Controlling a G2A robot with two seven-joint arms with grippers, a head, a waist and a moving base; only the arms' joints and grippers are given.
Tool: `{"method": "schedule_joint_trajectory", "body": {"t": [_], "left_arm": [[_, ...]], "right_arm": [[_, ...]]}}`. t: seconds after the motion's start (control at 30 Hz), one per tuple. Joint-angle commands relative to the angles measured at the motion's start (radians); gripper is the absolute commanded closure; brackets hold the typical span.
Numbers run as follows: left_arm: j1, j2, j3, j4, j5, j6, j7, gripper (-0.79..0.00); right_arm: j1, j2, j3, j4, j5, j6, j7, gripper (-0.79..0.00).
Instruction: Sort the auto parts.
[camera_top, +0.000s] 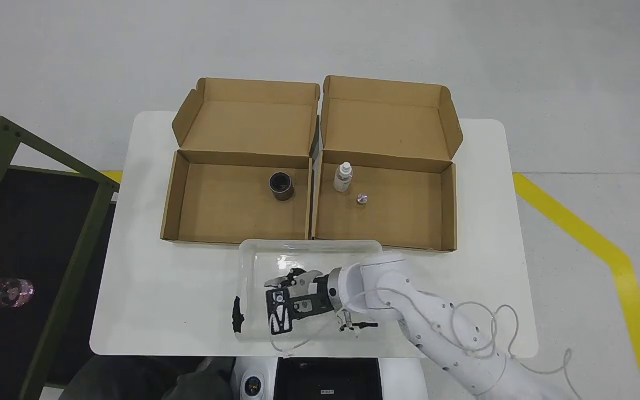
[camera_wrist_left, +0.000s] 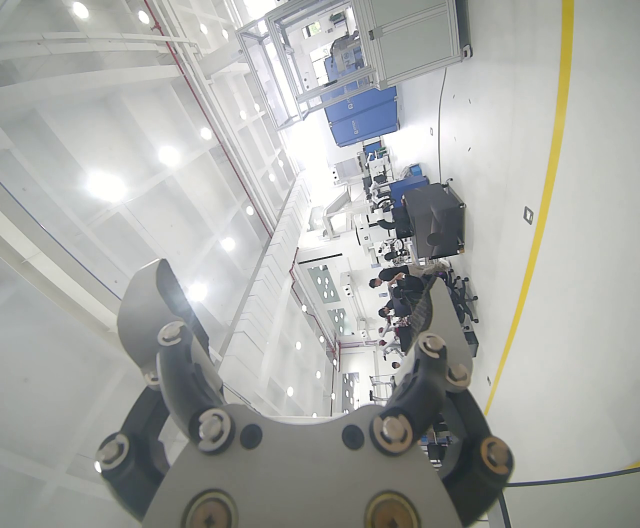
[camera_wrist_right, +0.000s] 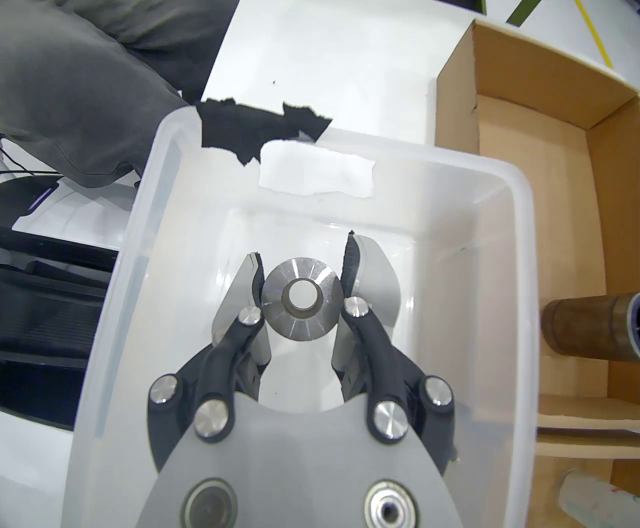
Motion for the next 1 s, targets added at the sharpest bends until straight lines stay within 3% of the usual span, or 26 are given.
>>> {"method": "schedule_joint_trajectory", "body": {"t": [0.0, 0.33, 0.97], "left_arm": [[0.000, 0.000, 0.000, 0.000, 0.000, 0.000, 0.000, -0.785], [0.000, 0.000, 0.000, 0.000, 0.000, 0.000, 0.000, -0.785], [0.000, 0.000, 0.000, 0.000, 0.000, 0.000, 0.000, -0.785]], "right_arm": [[0.009, 0.000, 0.006, -0.012, 0.004, 0.004, -0.003, 0.000], [0.077, -0.005, 0.035, -0.036, 0.016, 0.025, -0.032, 0.000], [0.283, -0.054, 0.005, 0.125, 0.022, 0.110, -0.108, 0.000]]}}
